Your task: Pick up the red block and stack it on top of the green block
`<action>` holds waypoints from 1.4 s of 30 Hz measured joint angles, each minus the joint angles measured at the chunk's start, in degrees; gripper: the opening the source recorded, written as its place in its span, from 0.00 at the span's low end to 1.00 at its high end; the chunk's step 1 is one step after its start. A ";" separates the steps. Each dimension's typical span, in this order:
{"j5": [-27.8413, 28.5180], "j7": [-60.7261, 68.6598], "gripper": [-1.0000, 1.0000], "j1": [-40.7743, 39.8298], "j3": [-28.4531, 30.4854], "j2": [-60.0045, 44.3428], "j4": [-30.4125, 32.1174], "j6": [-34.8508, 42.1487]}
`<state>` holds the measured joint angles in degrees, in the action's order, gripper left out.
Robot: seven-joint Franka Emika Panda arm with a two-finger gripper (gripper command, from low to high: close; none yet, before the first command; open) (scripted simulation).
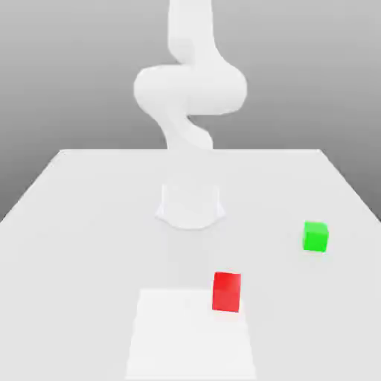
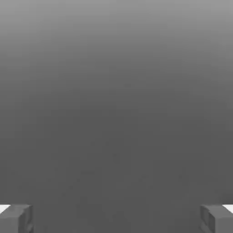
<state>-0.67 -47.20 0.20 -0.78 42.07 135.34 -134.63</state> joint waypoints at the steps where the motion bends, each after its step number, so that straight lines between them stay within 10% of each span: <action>1: -0.31 -0.67 0.50 0.10 -0.41 -1.86 1.71 -1.40; 17: -1.99 -14.34 0.50 1.94 -8.36 -34.62 29.04 -25.39; 24: 7.14 -22.07 0.50 5.12 -3.53 -51.71 28.94 -39.27; 25: 7.65 -22.48 0.00 5.94 -2.59 -52.98 28.76 -40.35; 42: -1.93 -14.15 0.00 9.28 -6.80 -36.33 31.33 -26.38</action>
<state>-2.60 -61.36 9.47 -7.59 5.74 166.67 -161.01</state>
